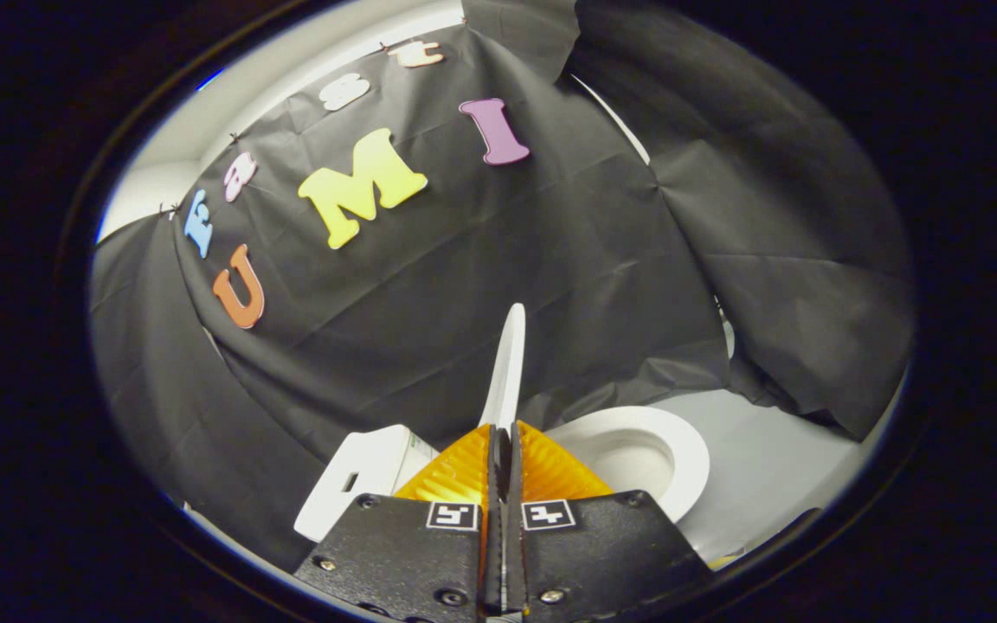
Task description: Open the toilet lid.
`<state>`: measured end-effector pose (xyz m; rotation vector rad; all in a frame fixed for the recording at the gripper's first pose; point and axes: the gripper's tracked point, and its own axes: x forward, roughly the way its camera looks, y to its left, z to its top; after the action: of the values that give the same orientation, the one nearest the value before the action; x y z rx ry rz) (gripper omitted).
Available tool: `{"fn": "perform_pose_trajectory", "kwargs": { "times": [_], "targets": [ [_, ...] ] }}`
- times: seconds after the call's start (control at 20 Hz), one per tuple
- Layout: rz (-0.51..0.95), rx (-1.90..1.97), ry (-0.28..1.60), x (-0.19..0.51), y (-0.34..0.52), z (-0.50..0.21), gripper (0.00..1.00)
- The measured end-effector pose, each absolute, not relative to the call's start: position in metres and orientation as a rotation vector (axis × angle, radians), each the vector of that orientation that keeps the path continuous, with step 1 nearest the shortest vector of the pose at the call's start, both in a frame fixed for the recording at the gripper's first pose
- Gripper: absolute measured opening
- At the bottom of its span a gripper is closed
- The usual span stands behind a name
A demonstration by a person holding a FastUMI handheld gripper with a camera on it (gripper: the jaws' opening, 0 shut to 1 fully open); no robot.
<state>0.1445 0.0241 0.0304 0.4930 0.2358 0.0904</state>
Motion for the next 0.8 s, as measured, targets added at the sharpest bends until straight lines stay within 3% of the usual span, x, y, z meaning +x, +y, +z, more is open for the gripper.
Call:
{"fn": "perform_pose_trajectory", "kwargs": {
  "times": [0.8],
  "targets": [
    [0.167, 0.391, 0.198, 0.14, 0.086, 0.066, 0.06]
  ]
}}
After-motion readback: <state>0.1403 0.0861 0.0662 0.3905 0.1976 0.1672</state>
